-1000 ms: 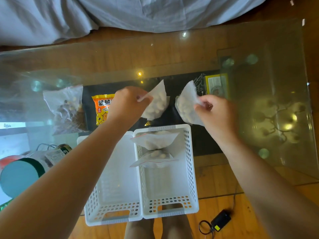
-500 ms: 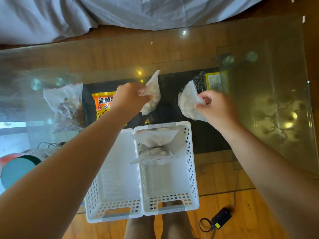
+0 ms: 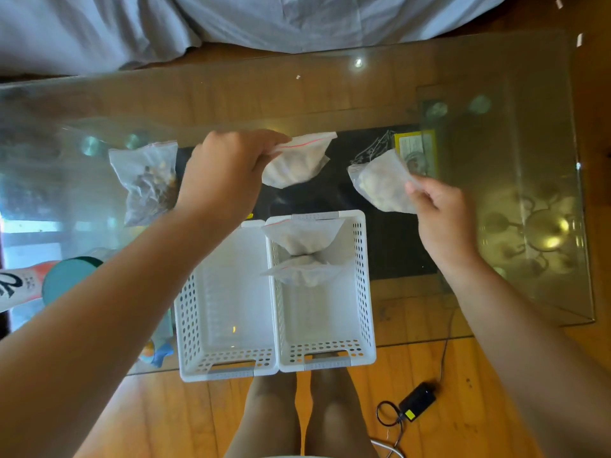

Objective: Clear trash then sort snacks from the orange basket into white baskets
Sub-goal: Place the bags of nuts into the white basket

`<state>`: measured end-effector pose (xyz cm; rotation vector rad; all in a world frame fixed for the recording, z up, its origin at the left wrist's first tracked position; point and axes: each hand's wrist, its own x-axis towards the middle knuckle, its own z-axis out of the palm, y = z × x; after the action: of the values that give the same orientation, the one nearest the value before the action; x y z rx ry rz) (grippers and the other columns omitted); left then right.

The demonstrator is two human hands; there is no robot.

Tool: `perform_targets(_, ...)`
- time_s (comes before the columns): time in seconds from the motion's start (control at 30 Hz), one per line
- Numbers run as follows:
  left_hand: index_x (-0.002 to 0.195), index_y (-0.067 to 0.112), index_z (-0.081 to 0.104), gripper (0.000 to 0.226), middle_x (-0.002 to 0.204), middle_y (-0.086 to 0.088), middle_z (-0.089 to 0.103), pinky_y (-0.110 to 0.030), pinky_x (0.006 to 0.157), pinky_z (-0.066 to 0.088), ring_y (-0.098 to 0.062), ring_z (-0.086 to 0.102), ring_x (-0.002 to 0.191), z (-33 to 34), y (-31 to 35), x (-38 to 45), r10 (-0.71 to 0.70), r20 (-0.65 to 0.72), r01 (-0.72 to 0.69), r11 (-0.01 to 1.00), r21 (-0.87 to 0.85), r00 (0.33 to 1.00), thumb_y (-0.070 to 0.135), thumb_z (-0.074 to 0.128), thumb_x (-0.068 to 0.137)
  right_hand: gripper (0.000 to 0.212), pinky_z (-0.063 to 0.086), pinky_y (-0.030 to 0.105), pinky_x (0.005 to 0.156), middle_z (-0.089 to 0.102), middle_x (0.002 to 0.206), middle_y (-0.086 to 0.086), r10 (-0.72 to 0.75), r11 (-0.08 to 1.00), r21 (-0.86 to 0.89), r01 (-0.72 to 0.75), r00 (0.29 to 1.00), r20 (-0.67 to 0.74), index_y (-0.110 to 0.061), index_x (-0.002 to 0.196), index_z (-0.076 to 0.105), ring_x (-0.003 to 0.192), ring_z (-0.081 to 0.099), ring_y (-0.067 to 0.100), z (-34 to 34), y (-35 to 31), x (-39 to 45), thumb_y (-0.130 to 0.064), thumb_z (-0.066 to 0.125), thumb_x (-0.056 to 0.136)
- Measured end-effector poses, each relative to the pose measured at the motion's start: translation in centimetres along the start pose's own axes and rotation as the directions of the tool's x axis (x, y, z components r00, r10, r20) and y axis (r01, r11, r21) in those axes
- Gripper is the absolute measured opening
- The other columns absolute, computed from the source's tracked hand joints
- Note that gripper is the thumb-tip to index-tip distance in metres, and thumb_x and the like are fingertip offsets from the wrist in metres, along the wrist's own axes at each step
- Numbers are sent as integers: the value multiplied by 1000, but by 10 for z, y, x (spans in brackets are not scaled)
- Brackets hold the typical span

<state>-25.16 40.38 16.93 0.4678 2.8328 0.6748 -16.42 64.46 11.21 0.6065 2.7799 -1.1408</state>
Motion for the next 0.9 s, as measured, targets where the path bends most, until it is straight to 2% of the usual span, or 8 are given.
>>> perform_targets(0.1, 111, 25, 69, 29, 82, -10, 72, -32, 59, 43, -34, 62, 72, -29, 17, -29, 48, 2, -48, 999, 16, 999, 21, 49, 90, 29, 36, -5, 62, 70, 99, 8, -30, 999, -20, 28, 995, -96, -5, 117, 64, 85, 60, 16, -22, -11, -24, -18, 49, 95)
perform_targets(0.2, 112, 23, 69, 34, 93, -7, 75, -39, 64, 53, -33, 68, 81, -50, 36, -60, 64, 30, -64, 998, 2, 997, 19, 47, 86, 30, 37, -6, 63, 62, 89, -2, -34, 999, 10, 35, 989, -143, -5, 116, 63, 82, 58, 14, -41, -22, -49, -20, 49, 95)
perform_targets(0.43, 103, 21, 73, 36, 93, 0, 76, -34, 59, 58, -23, 73, 79, -53, 68, -130, 123, 115, -114, 990, -84, 986, 25, 44, 82, 30, 38, -4, 61, 61, 85, -2, -79, 996, 40, 83, 991, -105, -2, 111, 65, 79, 59, 18, -65, -30, -106, -21, 48, 95)
perform_targets(0.53, 94, 23, 75, 30, 85, 4, 76, -22, 52, 52, -17, 72, 69, -32, 71, -155, 135, 182, -128, 990, -53, 974, 10, 65, 69, 32, 39, -4, 65, 63, 90, -2, -77, 994, 78, 82, 995, -67, -4, 111, 65, 83, 61, 17, -70, -31, -126, -22, 47, 93)
perform_targets(0.63, 90, 26, 76, 44, 79, 8, 76, -19, 45, 50, -15, 71, 61, -2, 69, -177, 88, 297, -79, 996, -43, 951, 1, 81, 55, 32, 44, 0, 69, 65, 96, -2, -101, 991, 86, 101, 995, -5, -6, 112, 65, 90, 64, 20, -69, -31, -141, -22, 47, 91)
perform_targets(0.7, 100, 31, 73, 46, 92, 11, 75, -21, 54, 51, -14, 71, 75, 16, 67, -188, 31, 384, -16, 999, -43, 923, 3, 78, 64, 32, 46, 6, 74, 68, 101, 1, -122, 991, 67, 118, 991, 49, -9, 114, 64, 93, 65, 20, -64, -32, -149, -24, 47, 91)
perform_targets(0.8, 125, 40, 55, 47, 124, 17, 62, -24, 79, 46, -11, 61, 109, 47, 58, -202, -66, 435, 89, 995, -32, 898, 10, 52, 88, 34, 51, 13, 71, 70, 103, 2, -147, 989, 39, 143, 977, 152, -15, 117, 63, 94, 66, 15, -54, -35, -157, -32, 45, 94)
perform_targets(0.9, 126, 39, 52, 53, 125, 15, 61, -27, 81, 45, -15, 58, 112, 72, 51, -207, -98, 515, 117, 993, -4, 851, 5, 49, 85, 36, 56, 27, 68, 71, 103, 1, -183, 983, 46, 177, 952, 243, -17, 117, 63, 89, 67, 16, -39, -37, -161, -30, 43, 90)
